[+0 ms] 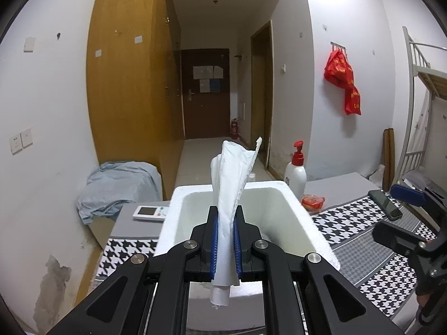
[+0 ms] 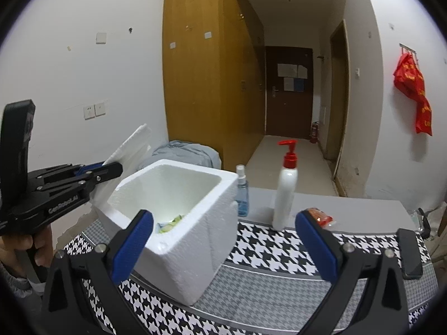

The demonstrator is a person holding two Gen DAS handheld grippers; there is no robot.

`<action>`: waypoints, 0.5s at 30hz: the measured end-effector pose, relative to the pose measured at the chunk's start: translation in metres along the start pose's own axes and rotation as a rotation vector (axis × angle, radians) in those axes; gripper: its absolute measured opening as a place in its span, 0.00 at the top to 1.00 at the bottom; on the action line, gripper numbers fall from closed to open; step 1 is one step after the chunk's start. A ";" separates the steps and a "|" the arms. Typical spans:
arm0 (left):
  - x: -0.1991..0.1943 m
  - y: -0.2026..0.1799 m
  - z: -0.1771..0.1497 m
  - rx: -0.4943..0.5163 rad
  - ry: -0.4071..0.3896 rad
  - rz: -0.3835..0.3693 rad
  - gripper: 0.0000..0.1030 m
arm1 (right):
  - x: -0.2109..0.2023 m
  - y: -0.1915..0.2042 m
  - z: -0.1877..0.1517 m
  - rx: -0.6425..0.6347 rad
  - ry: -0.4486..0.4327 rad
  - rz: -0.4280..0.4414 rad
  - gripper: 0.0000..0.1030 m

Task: Organize soft objects
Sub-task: 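Lower the white tissue into the foam box and open the left tool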

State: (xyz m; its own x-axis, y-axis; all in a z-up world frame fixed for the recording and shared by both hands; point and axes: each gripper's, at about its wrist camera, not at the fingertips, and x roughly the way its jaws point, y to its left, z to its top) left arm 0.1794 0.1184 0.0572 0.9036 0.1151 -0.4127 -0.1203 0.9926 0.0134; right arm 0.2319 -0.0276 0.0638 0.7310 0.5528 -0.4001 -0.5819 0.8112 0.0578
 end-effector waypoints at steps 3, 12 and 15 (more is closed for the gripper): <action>0.004 -0.005 0.002 0.004 0.002 -0.006 0.90 | -0.005 -0.008 -0.003 0.010 -0.005 -0.011 0.00; 0.017 -0.012 0.004 0.008 0.023 -0.024 0.90 | -0.011 -0.017 -0.013 0.012 -0.003 -0.028 0.00; 0.022 -0.012 0.004 0.002 0.029 -0.023 0.90 | -0.014 -0.019 -0.016 0.018 -0.003 -0.035 0.00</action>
State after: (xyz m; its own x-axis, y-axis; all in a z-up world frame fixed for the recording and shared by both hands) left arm 0.2028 0.1090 0.0512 0.8937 0.0915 -0.4393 -0.0991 0.9951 0.0058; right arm 0.2275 -0.0541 0.0530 0.7518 0.5244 -0.3998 -0.5494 0.8334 0.0600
